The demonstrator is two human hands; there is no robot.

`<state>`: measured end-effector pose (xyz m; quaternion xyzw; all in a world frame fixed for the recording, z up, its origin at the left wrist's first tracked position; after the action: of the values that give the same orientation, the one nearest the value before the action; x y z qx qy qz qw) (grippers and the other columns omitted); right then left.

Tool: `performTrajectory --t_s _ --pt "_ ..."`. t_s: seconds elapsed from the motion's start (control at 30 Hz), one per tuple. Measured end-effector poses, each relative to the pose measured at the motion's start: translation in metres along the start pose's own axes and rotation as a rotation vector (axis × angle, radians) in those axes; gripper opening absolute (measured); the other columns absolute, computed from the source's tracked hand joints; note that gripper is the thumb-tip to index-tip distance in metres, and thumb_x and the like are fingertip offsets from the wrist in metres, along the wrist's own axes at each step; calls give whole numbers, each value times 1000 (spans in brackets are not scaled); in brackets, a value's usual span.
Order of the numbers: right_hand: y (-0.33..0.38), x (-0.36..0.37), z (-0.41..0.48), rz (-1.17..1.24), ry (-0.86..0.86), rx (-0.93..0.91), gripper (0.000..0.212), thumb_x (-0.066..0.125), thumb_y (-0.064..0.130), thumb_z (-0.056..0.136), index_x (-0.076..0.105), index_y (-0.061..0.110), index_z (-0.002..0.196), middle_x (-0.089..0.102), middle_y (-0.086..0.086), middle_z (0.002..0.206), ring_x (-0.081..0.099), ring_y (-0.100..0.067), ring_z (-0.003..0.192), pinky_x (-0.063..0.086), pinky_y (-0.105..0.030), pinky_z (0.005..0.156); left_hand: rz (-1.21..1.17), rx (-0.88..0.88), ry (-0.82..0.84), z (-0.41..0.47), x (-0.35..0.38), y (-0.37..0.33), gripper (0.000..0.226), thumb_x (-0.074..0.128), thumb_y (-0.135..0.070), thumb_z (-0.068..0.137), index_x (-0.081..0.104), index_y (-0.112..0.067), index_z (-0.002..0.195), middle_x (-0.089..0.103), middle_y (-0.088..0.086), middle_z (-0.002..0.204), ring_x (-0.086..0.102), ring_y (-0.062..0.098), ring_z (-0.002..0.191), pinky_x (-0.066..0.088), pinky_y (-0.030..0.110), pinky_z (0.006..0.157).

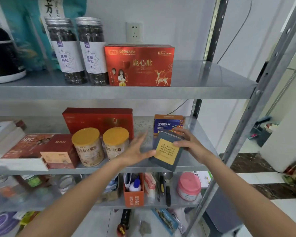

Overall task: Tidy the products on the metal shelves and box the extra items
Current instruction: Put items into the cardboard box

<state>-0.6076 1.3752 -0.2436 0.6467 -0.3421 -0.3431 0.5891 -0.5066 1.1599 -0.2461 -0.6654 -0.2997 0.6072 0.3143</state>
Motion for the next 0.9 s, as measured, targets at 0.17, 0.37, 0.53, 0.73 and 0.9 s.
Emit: performTrajectory --t_s 0.17,0.37,0.53,0.73,0.9 --pt "25 2 -24 238 186 -6 81 72 9 63 45 32 136 63 -3 125 65 -24 107 54 -35 86 -581 -79 12 -8 28 -29 83 80 -55 56 35 -62 126 56 -17 131 54 6 121 45 33 103" --pt "-4 18 -48 385 -195 99 89 84 36 61 38 34 137 68 -3 117 65 -19 103 50 -42 86 -309 -18 -493 -5 36 -46 90 89 -29 61 36 -39 133 49 -17 117 51 7 116 44 25 91" --pt "-13 43 -52 338 -168 83 90 92 34 57 42 33 132 70 2 116 69 -18 103 56 -41 76 111 14 -695 -15 57 -57 116 84 -49 57 21 -26 152 43 5 128 39 22 121 34 42 105" --pt "-1 13 -67 171 -269 -140 102 91 31 41 43 32 131 63 4 119 64 -11 108 53 -39 93 -234 199 -282 -24 43 -47 111 88 -36 67 12 -51 147 29 -14 138 34 -5 124 33 30 110" --pt "18 6 -78 -106 23 -231 107 89 22 52 33 30 143 52 9 136 51 -7 126 47 -30 101 -311 219 27 -25 7 -47 122 89 -27 67 4 -50 152 15 -26 158 21 -2 144 25 29 118"
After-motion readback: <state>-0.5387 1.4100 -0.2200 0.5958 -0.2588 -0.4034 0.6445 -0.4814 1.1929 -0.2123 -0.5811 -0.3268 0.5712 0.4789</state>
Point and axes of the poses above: each hand's wrist, its own z-axis towards the middle knuckle, its own x-axis out of the palm, y = z × x, the point moved 2 cm from there along z, towards the middle knuckle
